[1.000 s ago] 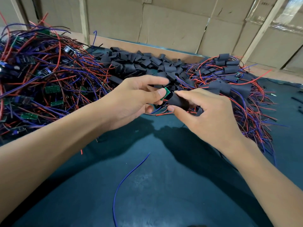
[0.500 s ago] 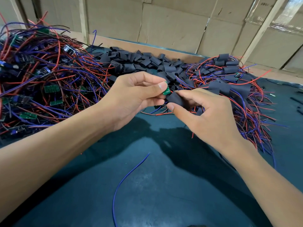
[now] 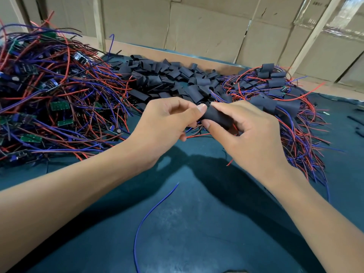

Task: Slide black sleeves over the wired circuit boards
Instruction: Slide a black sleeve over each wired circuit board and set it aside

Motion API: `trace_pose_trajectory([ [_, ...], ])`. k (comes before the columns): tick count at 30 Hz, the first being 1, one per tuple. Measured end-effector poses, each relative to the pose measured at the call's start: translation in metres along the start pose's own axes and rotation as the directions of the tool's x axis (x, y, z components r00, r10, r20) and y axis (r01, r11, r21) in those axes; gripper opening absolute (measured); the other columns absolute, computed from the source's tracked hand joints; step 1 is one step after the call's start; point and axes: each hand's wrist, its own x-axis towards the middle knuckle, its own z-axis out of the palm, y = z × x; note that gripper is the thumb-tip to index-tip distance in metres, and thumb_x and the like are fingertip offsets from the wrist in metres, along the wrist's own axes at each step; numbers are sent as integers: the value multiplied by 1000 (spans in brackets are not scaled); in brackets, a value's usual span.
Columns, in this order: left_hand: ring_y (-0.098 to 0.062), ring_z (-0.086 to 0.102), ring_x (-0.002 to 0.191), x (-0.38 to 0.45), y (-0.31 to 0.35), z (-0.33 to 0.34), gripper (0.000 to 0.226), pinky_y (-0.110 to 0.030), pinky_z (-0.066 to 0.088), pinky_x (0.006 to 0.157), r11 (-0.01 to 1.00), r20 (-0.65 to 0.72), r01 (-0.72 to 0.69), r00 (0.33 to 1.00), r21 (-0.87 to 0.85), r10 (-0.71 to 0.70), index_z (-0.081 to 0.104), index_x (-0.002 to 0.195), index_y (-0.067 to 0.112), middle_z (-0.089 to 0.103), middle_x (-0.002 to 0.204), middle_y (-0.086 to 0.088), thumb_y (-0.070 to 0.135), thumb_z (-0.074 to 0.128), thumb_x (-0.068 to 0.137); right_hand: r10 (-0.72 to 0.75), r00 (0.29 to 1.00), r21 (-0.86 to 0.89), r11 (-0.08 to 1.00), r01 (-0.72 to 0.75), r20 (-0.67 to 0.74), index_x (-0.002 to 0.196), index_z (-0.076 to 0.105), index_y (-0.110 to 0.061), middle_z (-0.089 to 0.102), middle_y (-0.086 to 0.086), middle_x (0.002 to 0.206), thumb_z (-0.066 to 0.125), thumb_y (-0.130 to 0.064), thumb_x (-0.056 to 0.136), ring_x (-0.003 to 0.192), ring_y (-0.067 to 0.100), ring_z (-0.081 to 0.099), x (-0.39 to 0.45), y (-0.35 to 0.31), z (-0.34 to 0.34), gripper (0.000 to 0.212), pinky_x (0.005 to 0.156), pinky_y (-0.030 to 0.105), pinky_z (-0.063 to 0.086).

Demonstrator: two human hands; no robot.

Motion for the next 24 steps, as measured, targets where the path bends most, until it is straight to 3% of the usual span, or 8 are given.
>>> trace_pose_trajectory([
  [6,-30,54,81,0,9,-4,24,-33,48,61,974,126,-109,988,198,85,75,94,9,65,98,-30,24,59,101,-91,995,-17,996,92,51,116,75,-5,73,8,100,81,-17,88,83,17,65,3,4,-6,31,78,13,46],
  [9,-26,65,86,8,16,-14,23,-28,52,64,935,71,-182,983,303,169,74,95,18,73,94,-12,31,56,102,-200,979,-85,977,196,-46,117,73,0,73,13,105,77,-17,92,91,16,63,8,4,-15,30,89,10,43],
  [11,-17,64,92,19,17,-34,23,-28,51,79,718,68,-308,937,624,343,70,102,23,72,98,3,40,55,100,-290,943,-209,944,254,-164,119,72,-1,73,13,109,72,-20,97,98,17,62,14,8,-30,28,98,10,39],
  [13,-29,54,112,35,13,-62,33,-43,46,97,295,135,-256,917,921,375,66,117,24,65,116,-3,46,54,96,-348,892,-320,913,252,-290,122,70,-8,72,9,115,66,-24,101,104,22,64,19,18,-48,27,102,18,43],
  [16,-41,35,128,53,2,-94,51,-56,36,108,56,-43,43,999,997,-1,56,136,16,48,136,-15,45,57,94,-164,908,-330,944,31,-384,130,59,-27,67,2,123,55,-39,106,110,29,64,25,41,-71,27,99,46,51],
  [18,-40,33,126,56,-3,-100,47,-53,38,106,-86,-67,56,988,995,-139,60,133,17,45,134,-14,45,60,94,-24,934,-361,926,-114,-356,130,55,-27,66,2,123,48,-43,107,109,35,61,26,58,-79,29,95,56,48],
  [21,-40,40,121,59,-5,-97,39,-51,42,100,-89,-37,25,990,996,-138,63,128,21,50,127,-13,37,63,93,167,973,-486,844,-226,-162,126,59,-24,67,11,119,53,-24,97,112,38,52,24,74,-74,29,98,58,41],
  [24,-41,41,122,58,0,-96,45,-50,41,99,-80,-3,-13,979,997,-204,58,133,24,50,129,-12,49,57,96,465,885,-545,735,-402,-25,138,56,-23,58,13,142,52,-13,97,129,43,45,22,73,-60,42,105,56,31],
])
